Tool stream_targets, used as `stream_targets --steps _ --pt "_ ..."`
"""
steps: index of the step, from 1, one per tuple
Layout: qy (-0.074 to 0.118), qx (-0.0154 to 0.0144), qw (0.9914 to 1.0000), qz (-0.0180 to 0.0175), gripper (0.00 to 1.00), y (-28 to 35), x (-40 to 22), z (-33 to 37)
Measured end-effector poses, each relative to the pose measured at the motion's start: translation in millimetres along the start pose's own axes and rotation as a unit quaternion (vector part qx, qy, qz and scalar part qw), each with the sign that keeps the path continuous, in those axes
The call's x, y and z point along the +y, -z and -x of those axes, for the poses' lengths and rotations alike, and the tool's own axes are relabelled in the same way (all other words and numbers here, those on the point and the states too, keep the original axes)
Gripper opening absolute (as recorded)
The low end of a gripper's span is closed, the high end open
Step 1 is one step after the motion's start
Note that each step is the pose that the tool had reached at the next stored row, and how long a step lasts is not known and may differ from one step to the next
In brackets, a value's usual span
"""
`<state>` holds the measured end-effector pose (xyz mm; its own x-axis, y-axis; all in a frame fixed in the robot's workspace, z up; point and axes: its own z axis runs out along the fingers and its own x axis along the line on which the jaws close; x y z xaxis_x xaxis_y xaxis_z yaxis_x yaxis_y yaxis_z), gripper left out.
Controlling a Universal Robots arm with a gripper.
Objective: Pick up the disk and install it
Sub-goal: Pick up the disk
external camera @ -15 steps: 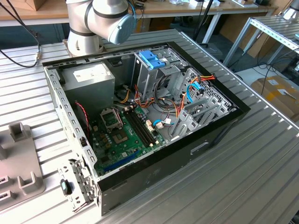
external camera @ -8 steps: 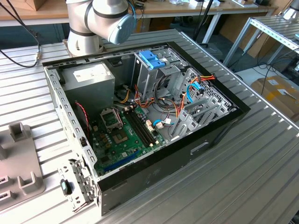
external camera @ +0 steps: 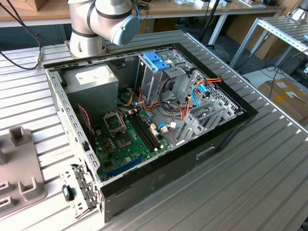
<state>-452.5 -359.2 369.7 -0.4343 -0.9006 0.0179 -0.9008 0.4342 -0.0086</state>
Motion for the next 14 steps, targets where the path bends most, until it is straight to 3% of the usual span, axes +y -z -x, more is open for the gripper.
stream_targets --steps 3,10,14 --pt "0.020 -0.0002 0.99981 -0.0004 0.11 -0.1 0.0 0.0" --pt "0.024 -0.0003 0.99971 -0.0005 0.11 -0.3 0.1 0.2" --pt "0.061 -0.0005 0.99817 -0.0010 0.11 -1.0 -0.1 0.4"
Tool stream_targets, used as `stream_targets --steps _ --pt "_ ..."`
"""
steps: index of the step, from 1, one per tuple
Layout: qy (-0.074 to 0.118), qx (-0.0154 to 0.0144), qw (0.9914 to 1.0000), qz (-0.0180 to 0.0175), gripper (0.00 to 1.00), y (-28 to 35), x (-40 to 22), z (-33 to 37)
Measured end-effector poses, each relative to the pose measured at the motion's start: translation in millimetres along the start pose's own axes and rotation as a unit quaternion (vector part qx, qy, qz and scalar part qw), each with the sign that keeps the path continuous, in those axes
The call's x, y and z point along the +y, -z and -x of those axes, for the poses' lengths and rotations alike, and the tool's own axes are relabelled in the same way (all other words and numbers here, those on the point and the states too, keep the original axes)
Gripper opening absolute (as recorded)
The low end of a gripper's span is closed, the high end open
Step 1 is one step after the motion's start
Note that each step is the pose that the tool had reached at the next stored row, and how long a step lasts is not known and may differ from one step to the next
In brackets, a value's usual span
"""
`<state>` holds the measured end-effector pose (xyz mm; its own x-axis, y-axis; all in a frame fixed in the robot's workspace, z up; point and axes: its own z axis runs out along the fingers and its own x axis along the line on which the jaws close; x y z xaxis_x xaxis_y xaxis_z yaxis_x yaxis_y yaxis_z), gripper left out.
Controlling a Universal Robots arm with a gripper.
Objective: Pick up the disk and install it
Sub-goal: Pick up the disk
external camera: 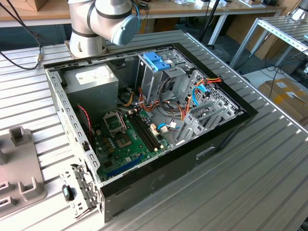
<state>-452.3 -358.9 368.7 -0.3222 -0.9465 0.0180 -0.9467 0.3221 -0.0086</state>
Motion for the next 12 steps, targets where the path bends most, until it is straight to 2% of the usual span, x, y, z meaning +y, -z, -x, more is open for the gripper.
stream_targets --steps 3,6,7,11,12 --pt "0.028 -0.0003 0.99960 -0.0005 0.11 -0.9 0.0 0.0" --pt "0.063 -0.0006 0.99798 -0.0012 0.11 -2.0 0.0 0.0" --pt "0.078 -0.0007 0.99698 -0.0015 0.11 -2.3 0.0 0.0" --pt "0.109 -0.0010 0.99409 -0.0021 0.11 -3.2 -0.1 0.2" --pt "0.113 -0.0011 0.99358 -0.0022 0.11 -3.3 -0.3 0.4"
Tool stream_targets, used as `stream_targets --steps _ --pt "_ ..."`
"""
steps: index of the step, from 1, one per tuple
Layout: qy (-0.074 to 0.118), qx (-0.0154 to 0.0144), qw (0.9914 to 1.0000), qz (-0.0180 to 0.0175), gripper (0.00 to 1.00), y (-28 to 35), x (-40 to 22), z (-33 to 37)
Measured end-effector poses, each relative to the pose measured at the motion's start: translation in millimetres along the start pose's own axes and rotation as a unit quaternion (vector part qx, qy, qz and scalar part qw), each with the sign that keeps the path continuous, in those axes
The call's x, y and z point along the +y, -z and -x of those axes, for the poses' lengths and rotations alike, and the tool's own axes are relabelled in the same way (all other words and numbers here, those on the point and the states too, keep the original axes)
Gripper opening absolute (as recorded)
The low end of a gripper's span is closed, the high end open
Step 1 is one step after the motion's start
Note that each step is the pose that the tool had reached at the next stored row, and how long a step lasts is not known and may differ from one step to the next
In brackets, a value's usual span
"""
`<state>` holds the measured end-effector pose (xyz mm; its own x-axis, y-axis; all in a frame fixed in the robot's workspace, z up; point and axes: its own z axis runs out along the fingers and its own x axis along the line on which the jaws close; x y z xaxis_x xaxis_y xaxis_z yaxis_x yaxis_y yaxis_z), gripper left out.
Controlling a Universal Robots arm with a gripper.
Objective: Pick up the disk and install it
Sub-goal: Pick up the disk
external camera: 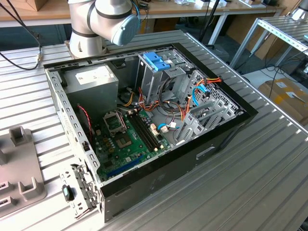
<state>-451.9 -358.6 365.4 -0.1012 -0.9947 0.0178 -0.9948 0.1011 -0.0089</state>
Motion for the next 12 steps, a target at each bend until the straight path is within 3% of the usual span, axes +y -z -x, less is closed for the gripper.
stream_targets --steps 5,12 --pt "0.002 0.0000 1.00000 0.0001 0.11 -0.3 -1.1 1.7" --pt "0.001 0.0000 1.00000 0.0001 0.11 -3.9 -10.9 5.5"
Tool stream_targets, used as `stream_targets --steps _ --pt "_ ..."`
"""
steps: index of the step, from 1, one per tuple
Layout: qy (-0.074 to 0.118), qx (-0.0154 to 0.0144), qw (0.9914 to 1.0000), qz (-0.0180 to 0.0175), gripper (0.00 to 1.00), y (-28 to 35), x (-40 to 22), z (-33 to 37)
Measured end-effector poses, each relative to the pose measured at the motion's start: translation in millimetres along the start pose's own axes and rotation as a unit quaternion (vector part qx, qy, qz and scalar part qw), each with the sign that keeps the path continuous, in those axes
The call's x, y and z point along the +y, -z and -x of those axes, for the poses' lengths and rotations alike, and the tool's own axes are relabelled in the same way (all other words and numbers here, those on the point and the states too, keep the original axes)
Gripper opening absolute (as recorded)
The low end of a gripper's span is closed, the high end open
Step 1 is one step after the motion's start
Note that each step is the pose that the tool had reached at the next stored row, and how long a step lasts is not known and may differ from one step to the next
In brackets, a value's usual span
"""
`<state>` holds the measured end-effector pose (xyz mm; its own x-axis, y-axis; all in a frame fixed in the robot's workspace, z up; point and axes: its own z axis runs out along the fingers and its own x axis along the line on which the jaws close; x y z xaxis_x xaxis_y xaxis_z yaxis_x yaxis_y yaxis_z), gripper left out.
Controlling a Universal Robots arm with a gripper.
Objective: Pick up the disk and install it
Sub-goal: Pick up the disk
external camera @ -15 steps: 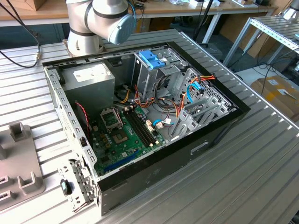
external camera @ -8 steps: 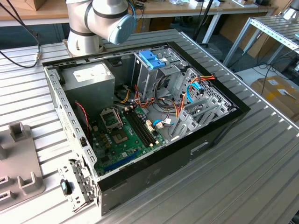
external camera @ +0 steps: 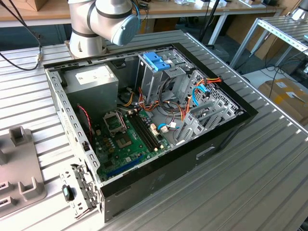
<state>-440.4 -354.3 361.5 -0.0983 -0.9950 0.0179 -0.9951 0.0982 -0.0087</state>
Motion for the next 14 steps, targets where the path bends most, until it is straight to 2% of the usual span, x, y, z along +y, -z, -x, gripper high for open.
stream_targets --steps 3,8,11,14 --pt "0.000 0.0000 1.00000 -0.0001 0.11 -3.1 -1.9 1.7" --pt "0.000 0.0000 1.00000 0.0000 0.11 -3.3 -2.0 2.3" --pt "0.000 0.0001 1.00000 0.0000 0.11 -3.7 -4.3 3.8" --pt "0.000 0.0004 1.00000 0.0000 0.11 -8.0 -4.7 4.3"
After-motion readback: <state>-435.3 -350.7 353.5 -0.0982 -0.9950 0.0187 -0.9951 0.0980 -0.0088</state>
